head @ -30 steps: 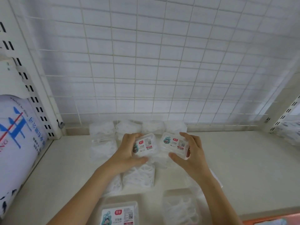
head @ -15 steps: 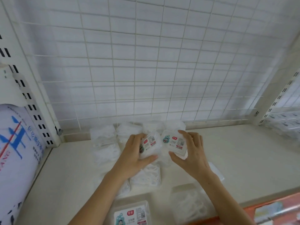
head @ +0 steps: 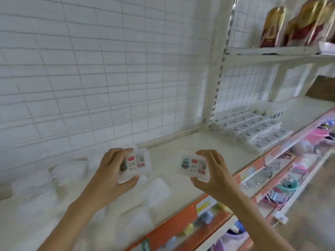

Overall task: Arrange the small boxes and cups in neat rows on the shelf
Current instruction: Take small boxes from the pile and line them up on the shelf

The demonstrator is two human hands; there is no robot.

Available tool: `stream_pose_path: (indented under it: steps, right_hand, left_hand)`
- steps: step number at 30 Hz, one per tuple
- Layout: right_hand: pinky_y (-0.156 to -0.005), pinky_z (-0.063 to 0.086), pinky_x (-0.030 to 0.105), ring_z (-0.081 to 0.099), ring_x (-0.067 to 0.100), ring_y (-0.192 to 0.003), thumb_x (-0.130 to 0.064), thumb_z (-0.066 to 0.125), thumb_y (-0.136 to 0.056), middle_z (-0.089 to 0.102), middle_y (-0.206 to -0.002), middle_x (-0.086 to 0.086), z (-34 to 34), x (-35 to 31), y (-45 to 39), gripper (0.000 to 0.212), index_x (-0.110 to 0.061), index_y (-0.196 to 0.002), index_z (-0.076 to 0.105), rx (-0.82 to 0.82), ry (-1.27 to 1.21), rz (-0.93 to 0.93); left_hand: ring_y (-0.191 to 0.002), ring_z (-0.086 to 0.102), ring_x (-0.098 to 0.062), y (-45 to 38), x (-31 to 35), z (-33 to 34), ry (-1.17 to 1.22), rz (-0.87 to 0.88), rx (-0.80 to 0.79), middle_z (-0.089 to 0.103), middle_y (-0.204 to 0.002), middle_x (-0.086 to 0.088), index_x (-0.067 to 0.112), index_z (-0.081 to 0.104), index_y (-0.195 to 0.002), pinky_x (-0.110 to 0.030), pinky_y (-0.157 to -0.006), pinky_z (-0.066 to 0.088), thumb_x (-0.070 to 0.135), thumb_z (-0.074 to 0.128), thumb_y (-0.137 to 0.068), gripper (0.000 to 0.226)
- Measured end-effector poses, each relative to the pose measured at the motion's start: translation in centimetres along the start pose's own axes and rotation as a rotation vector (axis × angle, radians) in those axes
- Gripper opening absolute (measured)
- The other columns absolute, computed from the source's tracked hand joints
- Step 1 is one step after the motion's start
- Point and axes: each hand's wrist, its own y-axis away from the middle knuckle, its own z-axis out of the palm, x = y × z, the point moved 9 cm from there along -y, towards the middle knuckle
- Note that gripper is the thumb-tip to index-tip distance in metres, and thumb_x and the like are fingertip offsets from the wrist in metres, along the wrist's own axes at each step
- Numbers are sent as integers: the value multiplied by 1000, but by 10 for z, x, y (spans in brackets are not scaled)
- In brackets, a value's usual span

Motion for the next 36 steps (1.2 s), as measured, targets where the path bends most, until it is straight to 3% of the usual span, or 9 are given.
stream_pose_path:
  steps: [4,8,11,14,17,22,28,32,36]
  right_hand:
    - [-82,42,24,45,11,-105,-43,64,-66,43,-117,-9,-72,57,53,71,-23,-130,41,59,21,139]
    - [-88,42,21,42,5,-107,-49,60,-67,37,-119,-15,-128,117,111,66,-31,-128,40,47,64,218]
    - [-85,37,3,39,-4,-103,-50,62,-64,34,-117,-25,-165,158,155,65,-32,-124,42,49,19,331]
    - [-80,30,-4,38,0,-107,-44,64,-62,27,-116,-31,-187,190,198,66,-32,-123,42,27,4,435]
    - [-84,28,-3,39,5,-113,-34,70,-65,30,-117,-24,-196,221,244,72,-19,-130,44,-26,30,538]
    - [-84,27,2,43,6,-109,-45,64,-61,35,-115,-15,-206,269,307,76,-15,-128,48,-42,49,698]
    - [-85,30,2,44,6,-108,-38,68,-60,36,-114,-16,-225,343,316,73,-20,-128,48,-38,40,790]
    - [-81,33,-1,45,4,-104,-29,76,-66,35,-114,-17,-241,409,293,71,-21,-130,46,-22,42,790]
    - [-82,37,1,45,3,-107,-35,72,-66,34,-114,-20,-257,474,247,70,-24,-131,46,-34,17,758]
  left_hand:
    - [-109,35,8,-31,77,62,64,109,-61,36,-114,17,29,40,-125,4,-89,22,58,56,-66,68]
    - [-105,39,2,-47,153,138,160,182,-124,39,-110,18,21,48,-121,2,-88,24,63,57,-66,70]
    - [-103,39,2,-49,206,193,229,234,-171,40,-109,18,22,50,-118,2,-89,24,76,50,-68,74]
    - [-103,38,-1,-43,248,249,279,238,-213,42,-111,11,19,52,-119,3,-88,23,64,57,-64,71]
    - [-106,33,-2,-31,276,312,296,218,-350,37,-112,12,24,47,-122,3,-88,21,62,55,-59,74]
    - [-103,33,-4,-27,307,389,265,257,-505,36,-106,11,20,47,-127,-10,-92,28,41,74,-64,72]
    - [-100,28,-1,-62,337,465,288,273,-578,36,-107,11,21,43,-128,-3,-88,24,61,55,-56,83]
    - [-102,25,1,-102,352,519,311,274,-578,33,-109,11,20,41,-129,-5,-89,30,39,74,-68,71]
    - [-106,26,0,-155,365,558,315,254,-549,32,-111,12,21,38,-131,3,-85,24,37,73,-73,69]
